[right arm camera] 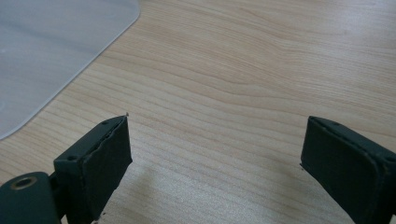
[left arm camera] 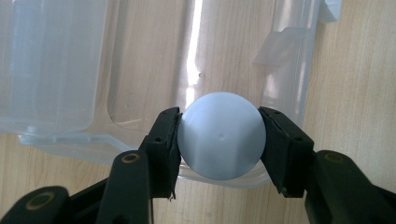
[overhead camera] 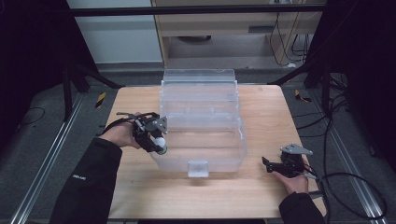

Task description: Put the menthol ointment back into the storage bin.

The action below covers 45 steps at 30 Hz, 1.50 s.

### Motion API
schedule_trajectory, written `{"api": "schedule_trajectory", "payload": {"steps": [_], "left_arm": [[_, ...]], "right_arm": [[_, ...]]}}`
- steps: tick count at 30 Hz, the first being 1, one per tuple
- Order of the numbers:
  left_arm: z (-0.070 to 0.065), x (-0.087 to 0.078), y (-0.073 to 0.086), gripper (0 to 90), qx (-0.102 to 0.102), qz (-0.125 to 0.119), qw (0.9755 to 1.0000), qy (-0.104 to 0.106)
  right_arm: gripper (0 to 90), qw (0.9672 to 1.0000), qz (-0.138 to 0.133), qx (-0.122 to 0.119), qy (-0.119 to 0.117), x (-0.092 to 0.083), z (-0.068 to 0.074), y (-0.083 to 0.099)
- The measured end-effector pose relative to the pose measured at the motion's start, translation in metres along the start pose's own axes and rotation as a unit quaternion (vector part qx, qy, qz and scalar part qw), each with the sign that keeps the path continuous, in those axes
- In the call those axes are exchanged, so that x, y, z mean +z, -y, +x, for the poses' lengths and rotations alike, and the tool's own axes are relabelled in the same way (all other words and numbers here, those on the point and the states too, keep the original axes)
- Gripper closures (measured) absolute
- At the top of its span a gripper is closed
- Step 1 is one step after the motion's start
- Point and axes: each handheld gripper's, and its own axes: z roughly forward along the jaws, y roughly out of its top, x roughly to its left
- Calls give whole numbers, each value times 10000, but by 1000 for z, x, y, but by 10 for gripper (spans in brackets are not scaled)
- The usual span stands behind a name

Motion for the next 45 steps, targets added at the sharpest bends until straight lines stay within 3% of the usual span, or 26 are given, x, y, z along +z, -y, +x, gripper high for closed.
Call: {"api": "schedule_trajectory", "payload": {"steps": [15,45], "left_arm": [[1,19,5,502,-11,211,9997,95],[3,38,15,502,-219,106,9993,283]], "right_arm": [[81,10000,10,-8,12,0,0,0],[77,10000,23,-28,6,1,0,0]]}}
